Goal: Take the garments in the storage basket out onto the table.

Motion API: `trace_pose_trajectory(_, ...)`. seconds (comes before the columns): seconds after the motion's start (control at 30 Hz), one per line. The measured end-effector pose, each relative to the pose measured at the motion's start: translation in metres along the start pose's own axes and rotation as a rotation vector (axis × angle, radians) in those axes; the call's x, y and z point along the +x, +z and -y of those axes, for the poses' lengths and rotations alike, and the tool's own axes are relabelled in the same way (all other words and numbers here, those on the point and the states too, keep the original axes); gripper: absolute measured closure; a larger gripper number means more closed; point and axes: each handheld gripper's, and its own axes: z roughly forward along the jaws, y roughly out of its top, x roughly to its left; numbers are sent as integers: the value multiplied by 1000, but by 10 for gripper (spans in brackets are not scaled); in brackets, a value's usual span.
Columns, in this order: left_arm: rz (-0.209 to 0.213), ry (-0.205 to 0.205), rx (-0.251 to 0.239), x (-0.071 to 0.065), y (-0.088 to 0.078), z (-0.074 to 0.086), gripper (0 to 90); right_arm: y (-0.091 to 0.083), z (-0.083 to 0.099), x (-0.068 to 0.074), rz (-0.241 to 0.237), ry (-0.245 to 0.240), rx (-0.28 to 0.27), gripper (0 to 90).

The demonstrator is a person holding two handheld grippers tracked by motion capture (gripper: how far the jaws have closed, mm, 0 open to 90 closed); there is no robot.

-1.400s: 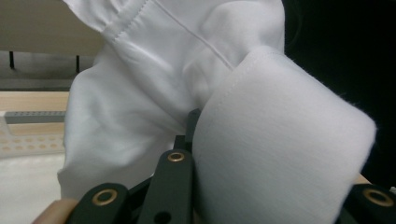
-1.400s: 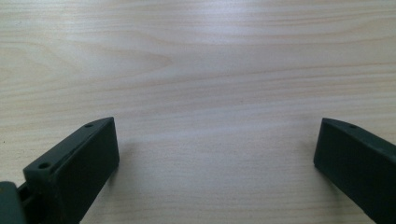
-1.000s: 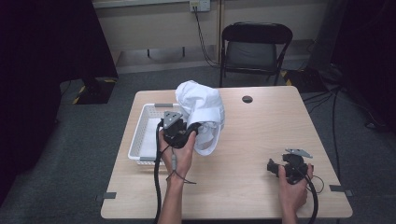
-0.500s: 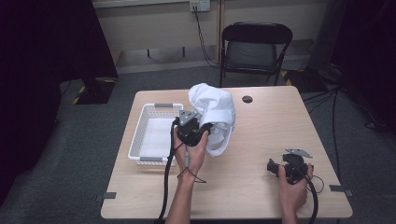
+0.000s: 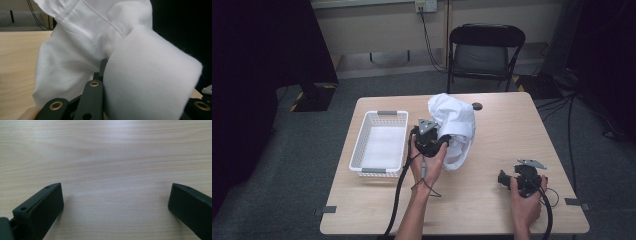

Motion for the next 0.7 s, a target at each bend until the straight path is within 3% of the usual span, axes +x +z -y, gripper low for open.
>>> trace_pose_trajectory(0.7, 33, -8, 79, -5, 34, 17, 790, 0, 0, 0, 0, 0, 0, 0)
